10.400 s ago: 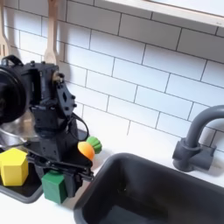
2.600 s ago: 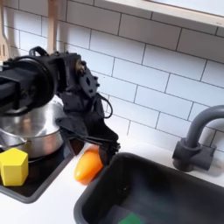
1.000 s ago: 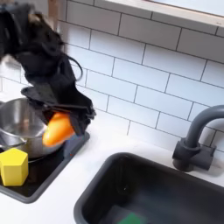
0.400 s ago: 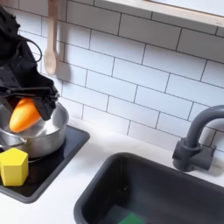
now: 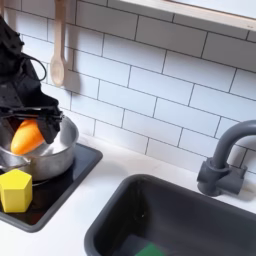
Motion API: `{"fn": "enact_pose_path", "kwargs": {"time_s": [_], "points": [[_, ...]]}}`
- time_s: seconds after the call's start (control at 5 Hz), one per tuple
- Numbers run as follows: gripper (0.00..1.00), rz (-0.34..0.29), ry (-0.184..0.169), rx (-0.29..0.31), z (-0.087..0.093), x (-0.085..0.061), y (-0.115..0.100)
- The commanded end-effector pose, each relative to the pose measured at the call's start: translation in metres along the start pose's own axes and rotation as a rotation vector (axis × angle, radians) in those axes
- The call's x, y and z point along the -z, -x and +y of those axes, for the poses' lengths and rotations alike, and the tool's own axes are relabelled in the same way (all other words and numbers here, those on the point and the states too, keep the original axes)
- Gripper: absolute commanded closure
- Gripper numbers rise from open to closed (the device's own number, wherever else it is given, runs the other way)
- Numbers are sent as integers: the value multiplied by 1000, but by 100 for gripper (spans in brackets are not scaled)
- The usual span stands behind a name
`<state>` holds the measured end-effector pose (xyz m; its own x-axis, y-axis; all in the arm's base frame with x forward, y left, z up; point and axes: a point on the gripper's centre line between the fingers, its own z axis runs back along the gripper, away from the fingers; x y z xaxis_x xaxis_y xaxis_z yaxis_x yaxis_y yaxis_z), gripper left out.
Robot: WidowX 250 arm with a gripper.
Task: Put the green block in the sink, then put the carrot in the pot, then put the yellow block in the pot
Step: 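Put the carrot in the pot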
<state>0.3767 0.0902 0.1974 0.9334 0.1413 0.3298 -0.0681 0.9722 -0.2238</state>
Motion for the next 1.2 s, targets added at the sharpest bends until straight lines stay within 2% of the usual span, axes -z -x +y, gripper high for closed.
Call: {"fn": "enact_pose_path", "kwargs": {"time_s": [0.0, 0.2, 0.4, 0.6, 0.8, 1.0], "points": [[100, 9, 3, -31, 24, 2, -15], [100, -12, -7, -68, 46, -5, -20], [0, -22, -2, -70, 46, -12, -11], [0, -23, 7, -44, 35, -12, -2], [0, -47, 17, -26, 19, -23, 9], [0, -77, 2, 1, 0, -43, 26]]}}
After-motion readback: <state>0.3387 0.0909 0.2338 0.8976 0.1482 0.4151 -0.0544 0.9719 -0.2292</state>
